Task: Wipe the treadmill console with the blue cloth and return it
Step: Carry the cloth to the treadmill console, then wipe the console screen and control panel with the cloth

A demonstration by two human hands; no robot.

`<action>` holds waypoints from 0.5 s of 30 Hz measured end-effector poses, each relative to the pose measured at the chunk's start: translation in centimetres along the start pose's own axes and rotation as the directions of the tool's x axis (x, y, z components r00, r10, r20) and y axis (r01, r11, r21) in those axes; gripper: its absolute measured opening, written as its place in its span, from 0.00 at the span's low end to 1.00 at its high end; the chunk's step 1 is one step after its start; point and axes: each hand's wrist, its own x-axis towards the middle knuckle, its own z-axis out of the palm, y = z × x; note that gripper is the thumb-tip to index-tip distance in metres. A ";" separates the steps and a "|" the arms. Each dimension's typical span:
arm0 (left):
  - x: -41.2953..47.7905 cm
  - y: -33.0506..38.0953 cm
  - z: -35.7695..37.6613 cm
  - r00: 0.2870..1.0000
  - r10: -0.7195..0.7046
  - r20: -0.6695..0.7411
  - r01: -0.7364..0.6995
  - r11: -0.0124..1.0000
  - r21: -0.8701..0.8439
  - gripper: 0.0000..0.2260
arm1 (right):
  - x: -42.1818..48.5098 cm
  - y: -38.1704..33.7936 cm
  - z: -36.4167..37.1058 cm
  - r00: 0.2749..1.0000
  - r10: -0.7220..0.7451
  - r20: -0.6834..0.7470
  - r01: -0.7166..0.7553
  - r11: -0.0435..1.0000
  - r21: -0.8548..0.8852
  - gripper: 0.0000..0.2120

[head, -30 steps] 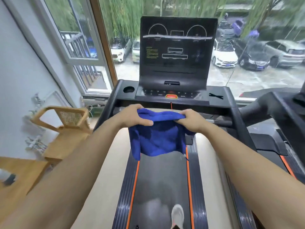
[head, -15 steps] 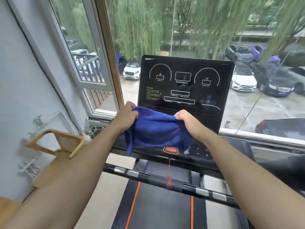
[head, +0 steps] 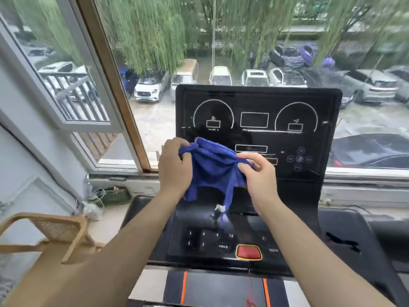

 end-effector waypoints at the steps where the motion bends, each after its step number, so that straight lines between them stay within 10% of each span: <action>1: 0.9 -0.2 0.5 0.999 0.046 -0.024 -0.047 0.998 -0.040 0.13 | 0.6 -0.2 0.6 0.999 -0.014 -0.045 0.013 1.000 -0.019 0.17; 8: 10.4 1.8 4.7 0.965 0.111 -0.237 -0.146 0.980 -0.133 0.13 | 9.1 -4.6 5.4 0.867 -0.454 -0.204 0.372 0.864 -0.340 0.17; 15: 13.5 -2.4 10.7 0.909 0.401 0.115 -0.401 0.763 0.507 0.27 | 17.6 1.0 5.9 0.701 -0.595 0.393 0.478 -0.017 -0.878 0.31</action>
